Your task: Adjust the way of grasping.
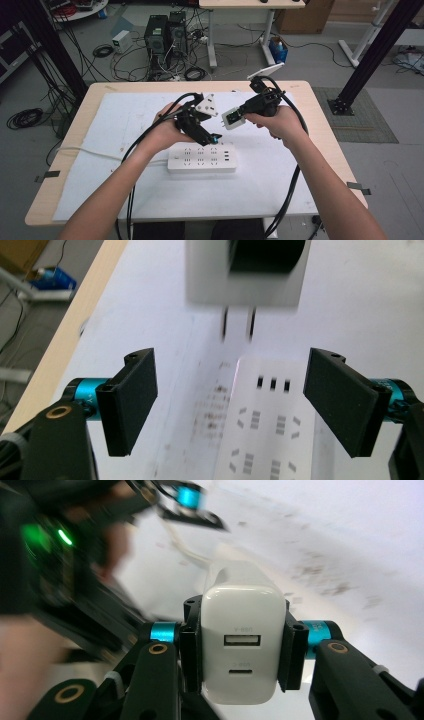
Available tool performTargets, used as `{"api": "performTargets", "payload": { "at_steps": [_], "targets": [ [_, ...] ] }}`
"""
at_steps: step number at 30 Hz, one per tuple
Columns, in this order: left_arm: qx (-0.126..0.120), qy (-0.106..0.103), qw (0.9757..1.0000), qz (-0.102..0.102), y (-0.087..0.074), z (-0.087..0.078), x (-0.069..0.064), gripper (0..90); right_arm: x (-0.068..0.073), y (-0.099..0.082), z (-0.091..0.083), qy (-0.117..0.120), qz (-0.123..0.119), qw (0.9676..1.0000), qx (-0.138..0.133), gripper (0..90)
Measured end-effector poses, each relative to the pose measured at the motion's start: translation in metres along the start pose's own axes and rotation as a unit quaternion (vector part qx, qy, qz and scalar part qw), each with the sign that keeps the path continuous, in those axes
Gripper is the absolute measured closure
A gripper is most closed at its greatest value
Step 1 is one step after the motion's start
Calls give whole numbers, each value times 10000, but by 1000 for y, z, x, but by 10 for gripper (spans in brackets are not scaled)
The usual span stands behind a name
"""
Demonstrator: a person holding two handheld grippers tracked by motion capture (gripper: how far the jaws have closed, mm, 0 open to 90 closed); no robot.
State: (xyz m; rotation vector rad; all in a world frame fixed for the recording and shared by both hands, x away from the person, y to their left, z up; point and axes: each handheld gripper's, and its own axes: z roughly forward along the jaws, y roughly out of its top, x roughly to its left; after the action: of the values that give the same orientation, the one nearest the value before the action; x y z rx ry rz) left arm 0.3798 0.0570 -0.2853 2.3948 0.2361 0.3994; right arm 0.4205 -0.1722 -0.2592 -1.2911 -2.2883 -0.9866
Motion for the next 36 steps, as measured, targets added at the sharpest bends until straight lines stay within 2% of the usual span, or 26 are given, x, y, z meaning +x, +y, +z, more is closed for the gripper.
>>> {"api": "performTargets", "payload": {
  "at_steps": [2, 3, 4, 5, 6, 7, 8, 9, 10, 12, 13, 14, 15, 16, 17, 19, 20, 25, 26, 28, 29, 30, 31, 32, 34, 36],
  "targets": [
    [204, -7, 9995, -242, -10, -7, 5, 206, 6, 2, 2, -276, -267, 9991, 175, 623],
    [361, -7, 9987, -350, -16, -11, 7, 176, 14, 5, 9, -559, -604, 9958, 391, 623],
    [492, 42, 9978, -449, -22, -16, 10, 175, 14, 5, 9, -559, -604, 9958, 391, 623],
    [611, 54, 9963, -607, -28, -20, 12, 175, 20, 8, 20, -851, -1026, 9888, 671, 623],
    [766, 16, 9943, -743, -35, -25, 14, 175, 20, 8, 20, -851, -1026, 9888, 671, 623],
    [962, 96, 9905, -982, -50, -35, 17, 175, 24, 11, 33, -1053, -1279, 9816, 950, 623],
    [962, 96, 9905, -982, -50, -35, 17, 175, 24, 11, 33, -1053, -1279, 9816, 950, 623],
    [1125, 92, 9876, -1090, -58, -40, 20, 175, 27, 13, 46, -1200, -1622, 9722, 1189, 623],
    [1236, 74, 9848, -1215, -65, -45, 21, 175, 28, 14, 53, -1291, -1776, 9666, 1326, 623],
    [1431, 86, 9783, -1496, -80, -54, 25, 175, 30, 16, 64, -1327, -1936, 9602, 1516, 623],
    [1647, 90, 9715, -1701, -94, -62, 28, 175, 31, 17, 69, -1356, -2032, 9566, 1586, 623],
    [1647, 90, 9715, -1701, -94, -62, 28, 175, 31, 17, 69, -1356, -2032, 9566, 1586, 623],
    [1808, 143, 9646, -1915, -107, -69, 30, 175, 34, 18, 78, -1508, -2218, 9477, 1729, 623],
    [1808, 143, 9646, -1915, -107, -69, 30, 175, 34, 18, 78, -1508, -2218, 9477, 1729, 623],
    [1874, 179, 9615, -2002, -112, -71, 31, 175, 34, 18, 85, -1592, -2294, 9419, 1869, 623],
    [1956, 283, 9576, -2098, -123, -77, 33, 175, 35, 18, 88, -1755, -2510, 9322, 1929, 622],
    [1956, 283, 9576, -2098, -123, -77, 33, 175, 35, 18, 88, -1760, -2538, 9301, 1988, 622],
    [2025, 340, 9539, -2188, -129, -80, 38, 175, 37, 14, 82, -1790, -2586, 9282, 1986, 622],
    [2054, 337, 9544, -2142, -129, -80, 39, 175, 37, 14, 82, -1790, -2586, 9282, 1986, 622],
    [2008, 362, 9545, -2175, -128, -80, 39, 176, 38, 12, 81, -1784, -2669, 9254, 2013, 623],
    [1985, 340, 9552, -2169, -127, -80, 40, 175, 37, 12, 81, -1788, -2757, 9213, 2081, 622],
    [1985, 340, 9552, -2169, -127, -80, 40, 176, 37, 12, 81, -1788, -2757, 9213, 2081, 622],
    [1979, 349, 9551, -2177, -127, -80, 39, 175, 36, 12, 82, -1793, -2806, 9181, 2148, 623],
    [2011, 347, 9555, -2128, -126, -80, 40, 175, 36, 12, 82, -1793, -2806, 9181, 2148, 623],
    [1966, 327, 9564, -2135, -125, -80, 38, 176, 36, 13, 86, -1783, -2911, 9135, 2215, 622],
    [1972, 287, 9571, -2103, -125, -79, 36, 175, 36, 13, 89, -1769, -2915, 9130, 2240, 622]
  ]
}}
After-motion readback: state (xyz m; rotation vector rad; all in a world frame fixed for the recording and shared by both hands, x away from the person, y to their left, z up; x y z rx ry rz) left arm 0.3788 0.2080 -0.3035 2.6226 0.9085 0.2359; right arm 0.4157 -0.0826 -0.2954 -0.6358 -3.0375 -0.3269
